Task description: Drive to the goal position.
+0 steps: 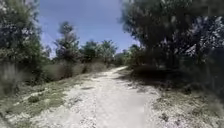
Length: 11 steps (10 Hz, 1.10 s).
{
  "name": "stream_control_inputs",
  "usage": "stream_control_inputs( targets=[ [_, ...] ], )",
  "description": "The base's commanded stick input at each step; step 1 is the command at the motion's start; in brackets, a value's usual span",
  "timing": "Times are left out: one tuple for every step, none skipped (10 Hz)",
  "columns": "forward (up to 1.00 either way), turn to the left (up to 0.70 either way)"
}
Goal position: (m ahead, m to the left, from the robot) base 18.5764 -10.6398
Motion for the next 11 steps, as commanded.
stream_control_inputs(
  targets=[
    [0.50, 0.00],
    [0.50, 0.00],
    [0.50, 0.00],
    [0.50, 0.00],
    [0.50, 0.00],
    [0.50, 0.13],
    [0.50, 0.50],
    [0.50, 0.50],
    [0.50, 0.50],
    [0.50, 0.00],
    [0.50, 0.00]
  ],
)
